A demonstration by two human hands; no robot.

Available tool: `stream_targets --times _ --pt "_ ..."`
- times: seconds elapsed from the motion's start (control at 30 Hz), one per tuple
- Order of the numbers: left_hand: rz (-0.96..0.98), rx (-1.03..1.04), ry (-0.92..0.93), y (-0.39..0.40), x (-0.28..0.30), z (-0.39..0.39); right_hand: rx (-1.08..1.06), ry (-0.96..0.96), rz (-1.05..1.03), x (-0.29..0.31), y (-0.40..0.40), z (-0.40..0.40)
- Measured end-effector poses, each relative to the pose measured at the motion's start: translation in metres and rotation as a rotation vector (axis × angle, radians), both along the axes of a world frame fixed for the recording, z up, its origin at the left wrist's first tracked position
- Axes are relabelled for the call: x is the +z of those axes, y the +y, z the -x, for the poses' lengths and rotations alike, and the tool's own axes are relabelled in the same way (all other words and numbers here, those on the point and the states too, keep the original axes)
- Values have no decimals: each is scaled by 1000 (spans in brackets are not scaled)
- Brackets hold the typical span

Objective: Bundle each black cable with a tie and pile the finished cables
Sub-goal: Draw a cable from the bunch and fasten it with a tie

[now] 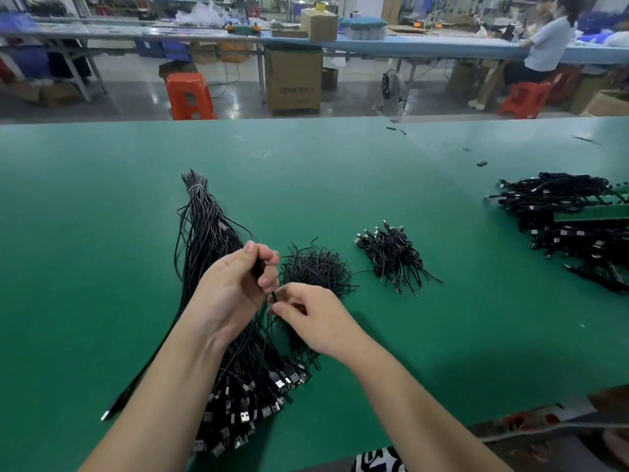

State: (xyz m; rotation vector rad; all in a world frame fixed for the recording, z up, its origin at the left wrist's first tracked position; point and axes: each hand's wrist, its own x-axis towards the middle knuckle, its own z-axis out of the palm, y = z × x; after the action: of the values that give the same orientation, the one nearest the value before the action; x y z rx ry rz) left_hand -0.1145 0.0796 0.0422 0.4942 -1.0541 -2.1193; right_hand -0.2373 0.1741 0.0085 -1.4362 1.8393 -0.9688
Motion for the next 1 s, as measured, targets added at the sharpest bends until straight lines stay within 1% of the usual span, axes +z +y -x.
stream_targets --times 0.1,0.13,0.17,0.27,0.37,0.5,0.7,0.8,0.83,0.9,0.93,1.0 --pt "26 -82 -7 3 -1 2 50 -309 60 7 -1 3" --pt "37 -113 -18 4 0 2 48 -384 103 10 -1 3" --pt "47 -146 -31 5 0 2 35 -416 144 11 -2 2" --pt "127 -211 -114 8 2 1 -5 -472 214 11 -3 2" --pt "195 -277 -190 8 6 -1 -12 -529 230 5 -2 2" --pt "276 -394 -319 7 20 -4 -29 -489 249 -2 1 2" --pt "414 -371 -549 18 34 7 -74 -550 238 -10 4 0" --pt "450 -387 -617 21 35 7 -112 -445 185 -15 8 5" --pt "503 -375 -669 21 36 7 -134 -399 174 -15 10 9" --pt "727 -300 -850 19 35 7 -171 -294 170 -15 14 16" --pt "864 -238 -950 19 34 6 -169 -196 174 -15 15 20" --pt "1077 -117 -1037 21 33 9 -129 76 159 -13 16 24"
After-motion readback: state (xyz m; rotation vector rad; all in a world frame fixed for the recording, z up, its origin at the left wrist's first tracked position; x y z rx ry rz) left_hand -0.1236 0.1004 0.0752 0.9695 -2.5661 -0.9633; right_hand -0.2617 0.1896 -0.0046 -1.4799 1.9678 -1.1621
